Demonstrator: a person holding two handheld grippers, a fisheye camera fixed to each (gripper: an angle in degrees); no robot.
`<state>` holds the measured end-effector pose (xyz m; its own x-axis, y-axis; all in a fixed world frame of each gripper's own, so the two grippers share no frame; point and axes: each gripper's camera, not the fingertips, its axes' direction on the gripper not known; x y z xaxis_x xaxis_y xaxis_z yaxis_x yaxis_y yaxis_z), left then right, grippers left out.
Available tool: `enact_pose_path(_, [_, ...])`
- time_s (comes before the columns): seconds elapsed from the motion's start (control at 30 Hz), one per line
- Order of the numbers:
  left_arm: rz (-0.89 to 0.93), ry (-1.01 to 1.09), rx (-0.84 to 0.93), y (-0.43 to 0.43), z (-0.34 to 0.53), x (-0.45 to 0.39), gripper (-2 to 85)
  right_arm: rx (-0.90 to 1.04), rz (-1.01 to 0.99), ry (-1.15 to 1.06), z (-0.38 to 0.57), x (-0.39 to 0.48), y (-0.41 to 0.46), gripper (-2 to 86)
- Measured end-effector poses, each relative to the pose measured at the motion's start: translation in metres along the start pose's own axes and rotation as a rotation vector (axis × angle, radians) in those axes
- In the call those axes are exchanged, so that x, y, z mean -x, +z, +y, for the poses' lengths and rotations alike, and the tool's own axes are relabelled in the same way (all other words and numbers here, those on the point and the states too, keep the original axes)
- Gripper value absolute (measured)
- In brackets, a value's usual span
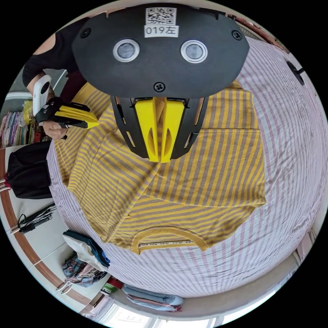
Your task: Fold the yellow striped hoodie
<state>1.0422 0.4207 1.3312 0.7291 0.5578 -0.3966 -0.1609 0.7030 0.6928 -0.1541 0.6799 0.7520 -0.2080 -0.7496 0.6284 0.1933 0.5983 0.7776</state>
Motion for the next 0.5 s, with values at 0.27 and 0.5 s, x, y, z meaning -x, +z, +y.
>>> enact_pose_path(0.27, [-0.14, 0.043, 0.025, 0.018, -0.02, -0.025, 1.8, 0.029, -0.151, 0.088, 0.013, -0.041, 0.003, -0.3])
enact_pose_path(0.5, [-0.211, 0.066, 0.007, 0.03, -0.028, -0.048, 3.6, 0.0, -0.145, 0.207, 0.028, -0.062, -0.002, 4.8])
